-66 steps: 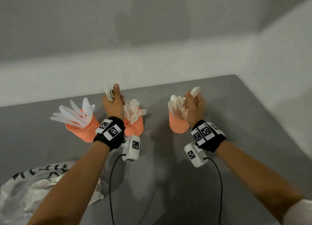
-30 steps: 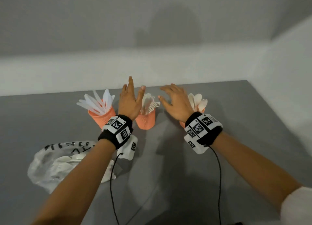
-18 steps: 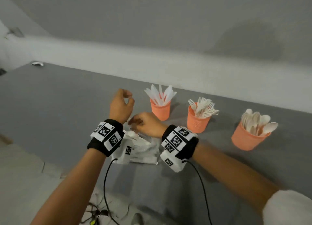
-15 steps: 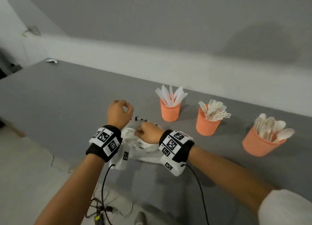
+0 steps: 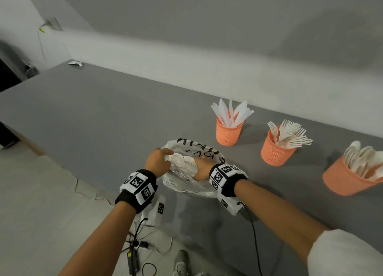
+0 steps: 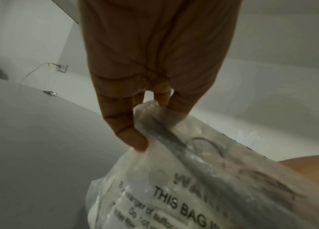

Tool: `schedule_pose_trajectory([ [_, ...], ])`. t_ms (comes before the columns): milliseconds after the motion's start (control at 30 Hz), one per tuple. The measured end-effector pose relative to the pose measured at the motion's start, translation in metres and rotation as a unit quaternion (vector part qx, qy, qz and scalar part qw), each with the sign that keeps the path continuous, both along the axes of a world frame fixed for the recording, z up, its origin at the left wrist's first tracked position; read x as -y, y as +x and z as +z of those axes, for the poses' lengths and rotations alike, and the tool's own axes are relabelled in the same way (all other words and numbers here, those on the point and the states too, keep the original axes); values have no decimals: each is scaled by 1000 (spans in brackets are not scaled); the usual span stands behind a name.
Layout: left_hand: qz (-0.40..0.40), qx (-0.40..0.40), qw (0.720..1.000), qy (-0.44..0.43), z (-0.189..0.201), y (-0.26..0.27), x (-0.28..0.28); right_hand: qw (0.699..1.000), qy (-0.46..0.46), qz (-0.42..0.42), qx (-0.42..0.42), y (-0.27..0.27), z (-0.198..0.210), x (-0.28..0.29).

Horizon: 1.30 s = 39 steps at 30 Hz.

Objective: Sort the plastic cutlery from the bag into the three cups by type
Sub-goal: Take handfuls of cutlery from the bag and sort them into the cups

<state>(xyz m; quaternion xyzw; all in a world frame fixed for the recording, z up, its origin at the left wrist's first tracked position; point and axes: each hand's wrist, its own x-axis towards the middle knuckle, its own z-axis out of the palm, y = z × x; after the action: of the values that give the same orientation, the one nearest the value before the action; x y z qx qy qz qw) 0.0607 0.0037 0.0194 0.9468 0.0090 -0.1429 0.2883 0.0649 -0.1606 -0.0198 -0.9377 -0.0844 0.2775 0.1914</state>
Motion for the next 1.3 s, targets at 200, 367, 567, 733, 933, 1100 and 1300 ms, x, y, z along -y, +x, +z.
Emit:
schedule_pose_trajectory([
  [200, 3, 21, 1000, -14, 0, 3, -10, 999, -2, -4, 51, 6, 0, -7],
  [367, 3, 30, 999, -34, 1, 5, -12, 996, 26, -5, 87, 5, -4, -12],
  [567, 3, 29, 999, -44, 2, 4, -13, 997, 63, -30, 31, 4, -6, -9],
  [733, -1, 25, 999, -45, 4, 6, -14, 992, 99, -81, 20, 3, -3, -6],
  [933, -1, 9, 999, -53, 3, 7, -15, 988, 118, -98, 30, -2, -3, 1],
  [1100, -2, 6, 999, -36, 1, 11, -17, 978, 163, -128, 31, -6, 5, 3],
  [1300, -10, 15, 1000, -19, 1, 16, -14, 935, 285, -198, 74, -13, 20, 4],
])
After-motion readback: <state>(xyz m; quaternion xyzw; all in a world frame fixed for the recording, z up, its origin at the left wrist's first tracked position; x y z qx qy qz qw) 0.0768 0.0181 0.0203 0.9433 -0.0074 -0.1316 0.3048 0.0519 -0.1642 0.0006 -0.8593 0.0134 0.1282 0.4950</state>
